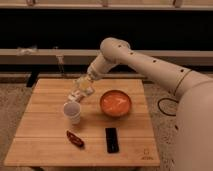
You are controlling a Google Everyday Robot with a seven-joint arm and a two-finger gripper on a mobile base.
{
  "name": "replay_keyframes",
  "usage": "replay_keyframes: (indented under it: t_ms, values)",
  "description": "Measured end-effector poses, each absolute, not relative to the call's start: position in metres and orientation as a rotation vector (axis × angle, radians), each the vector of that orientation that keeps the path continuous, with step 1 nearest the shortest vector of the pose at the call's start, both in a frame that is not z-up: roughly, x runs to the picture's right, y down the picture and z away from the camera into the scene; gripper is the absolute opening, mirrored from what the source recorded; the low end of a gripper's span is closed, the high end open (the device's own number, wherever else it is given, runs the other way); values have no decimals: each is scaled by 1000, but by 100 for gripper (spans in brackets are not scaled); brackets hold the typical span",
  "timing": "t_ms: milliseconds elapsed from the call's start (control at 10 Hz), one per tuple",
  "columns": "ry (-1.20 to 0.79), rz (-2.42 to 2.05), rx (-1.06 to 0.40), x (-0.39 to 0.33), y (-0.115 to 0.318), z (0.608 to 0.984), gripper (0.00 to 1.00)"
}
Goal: Place the white sponge in the ceramic cup
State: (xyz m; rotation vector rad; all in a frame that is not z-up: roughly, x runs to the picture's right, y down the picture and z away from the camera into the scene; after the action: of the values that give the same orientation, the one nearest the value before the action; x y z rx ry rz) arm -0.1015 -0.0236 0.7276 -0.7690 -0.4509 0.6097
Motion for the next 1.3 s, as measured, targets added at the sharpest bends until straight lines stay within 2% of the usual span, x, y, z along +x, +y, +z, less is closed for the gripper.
replay_keyframes:
  t_ms: [600,1300]
  values:
    - [-452,607,-770,-101,-23,728,10]
    - [-560,510,-809,-154,15,726,10]
